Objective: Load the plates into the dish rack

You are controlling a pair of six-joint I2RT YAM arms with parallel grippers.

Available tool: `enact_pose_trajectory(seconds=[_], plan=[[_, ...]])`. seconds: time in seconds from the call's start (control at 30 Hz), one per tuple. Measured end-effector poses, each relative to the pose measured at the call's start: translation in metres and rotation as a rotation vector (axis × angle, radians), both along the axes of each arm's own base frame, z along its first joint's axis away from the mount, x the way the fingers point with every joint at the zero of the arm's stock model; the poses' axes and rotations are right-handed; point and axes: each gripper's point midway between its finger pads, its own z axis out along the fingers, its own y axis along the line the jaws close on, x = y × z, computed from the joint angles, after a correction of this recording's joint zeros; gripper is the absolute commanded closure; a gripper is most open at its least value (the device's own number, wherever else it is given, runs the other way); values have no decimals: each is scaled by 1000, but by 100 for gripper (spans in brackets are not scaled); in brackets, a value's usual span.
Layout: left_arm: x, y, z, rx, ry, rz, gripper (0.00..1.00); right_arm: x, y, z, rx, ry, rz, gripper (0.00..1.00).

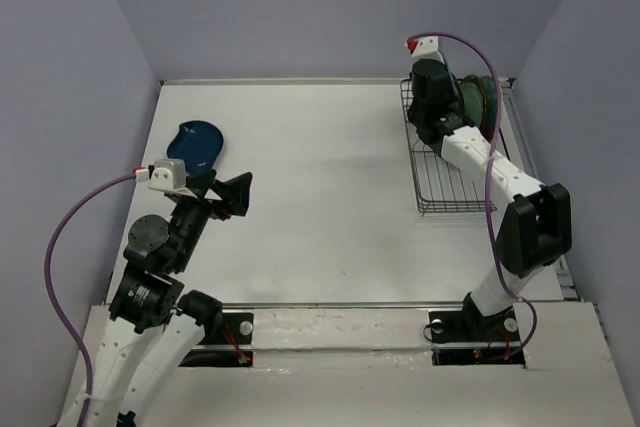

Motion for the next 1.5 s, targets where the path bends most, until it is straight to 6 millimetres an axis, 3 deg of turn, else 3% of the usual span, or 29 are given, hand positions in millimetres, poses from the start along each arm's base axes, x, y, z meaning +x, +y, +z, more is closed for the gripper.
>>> enact_pose_trajectory(seconds=[0.63, 0.77, 0.83, 0.87, 0.97, 1.03, 1.17, 1.37, 1.5], plan=[[0, 0, 0, 0, 0, -2, 1, -16, -12, -103, 247, 119, -41, 93], [0, 0, 0, 0, 0, -2, 1, -15, -18, -105, 330, 83, -71, 92], [0, 0, 0, 0, 0, -3, 1, -15, -20, -108, 369, 69, -86, 76], [0, 0, 0, 0, 1, -2, 1, -15, -21, -109, 382, 64, -94, 58], [1, -1, -2, 1, 8, -2, 1, -16, -21, -110, 418, 52, -109, 31], [4, -3, -5, 0, 22, -5, 1, -17, -17, -105, 450, 36, -100, 22], [16, -13, -20, 13, 90, -23, 1, -20, -1, -85, 532, 4, -25, 16], [42, -24, -53, 38, 241, -16, 1, -34, 23, -20, 674, -97, 140, 13], [60, -25, -66, 14, 325, 15, 1, -48, 62, 13, 763, -115, 307, 13]])
